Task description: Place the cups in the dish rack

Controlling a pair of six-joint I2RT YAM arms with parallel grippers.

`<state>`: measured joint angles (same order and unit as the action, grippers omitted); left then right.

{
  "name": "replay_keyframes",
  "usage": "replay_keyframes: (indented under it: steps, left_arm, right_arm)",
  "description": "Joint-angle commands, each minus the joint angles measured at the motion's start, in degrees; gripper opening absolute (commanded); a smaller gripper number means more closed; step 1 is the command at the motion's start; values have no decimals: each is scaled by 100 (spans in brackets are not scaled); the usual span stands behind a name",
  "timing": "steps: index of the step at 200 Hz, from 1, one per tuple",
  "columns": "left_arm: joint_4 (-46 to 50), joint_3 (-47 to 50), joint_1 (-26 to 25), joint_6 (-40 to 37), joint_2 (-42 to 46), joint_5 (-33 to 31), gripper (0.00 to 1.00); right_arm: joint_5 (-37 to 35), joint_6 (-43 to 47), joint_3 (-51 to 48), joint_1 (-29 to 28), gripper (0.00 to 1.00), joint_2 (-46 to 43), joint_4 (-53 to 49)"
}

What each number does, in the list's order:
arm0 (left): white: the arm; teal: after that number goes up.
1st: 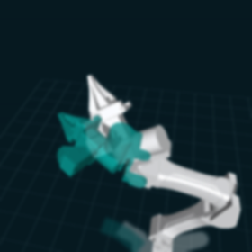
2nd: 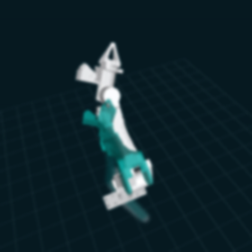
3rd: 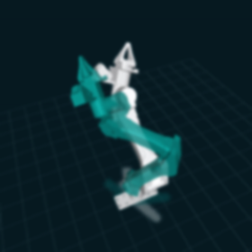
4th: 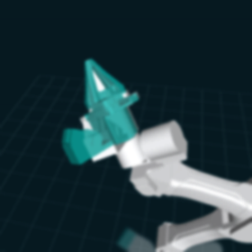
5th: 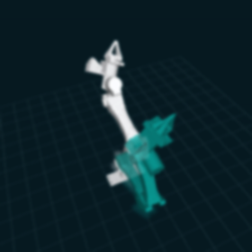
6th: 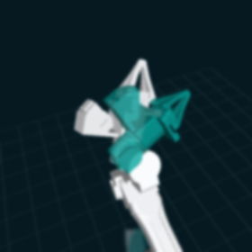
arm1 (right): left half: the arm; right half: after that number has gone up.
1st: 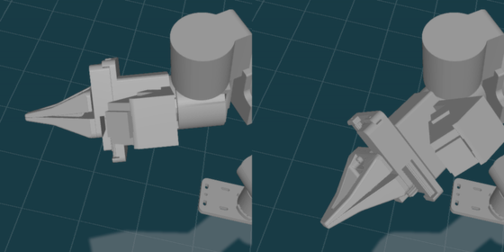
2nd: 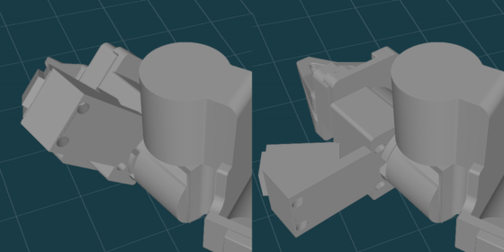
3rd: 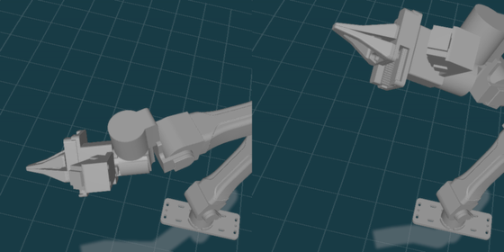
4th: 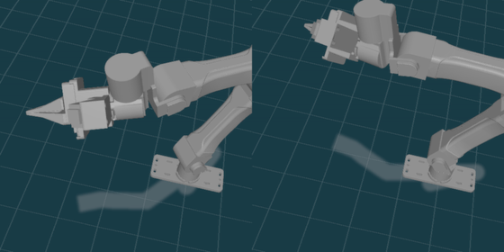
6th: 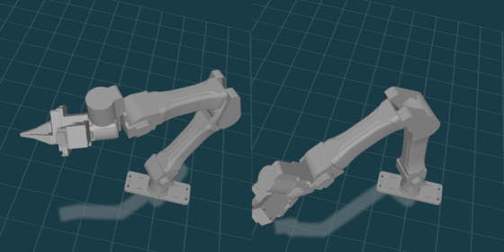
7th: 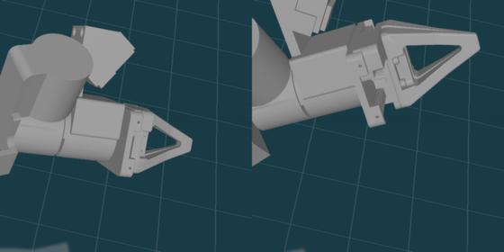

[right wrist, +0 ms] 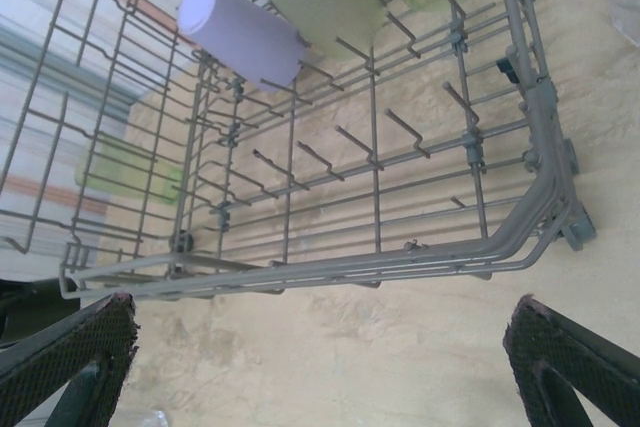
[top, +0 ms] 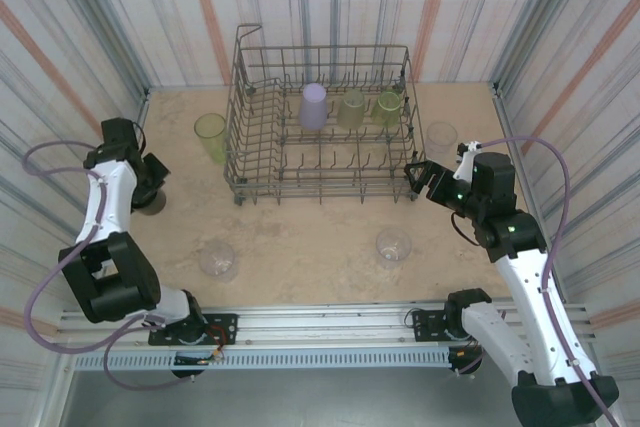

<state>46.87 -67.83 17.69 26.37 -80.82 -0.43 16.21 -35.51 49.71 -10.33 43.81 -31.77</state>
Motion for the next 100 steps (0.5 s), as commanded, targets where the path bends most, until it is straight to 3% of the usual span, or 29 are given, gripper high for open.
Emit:
replay_keyframes:
  steps: [1,100]
  left_arm:
    - [200,-410,41,-278,359,274,0]
    - [186,-987,42,-552,781,1691,0]
  right_arm:
    - [-128,-140,24,-98,99,-67,-23]
    - [-398,-323,38,-561,99,127,109]
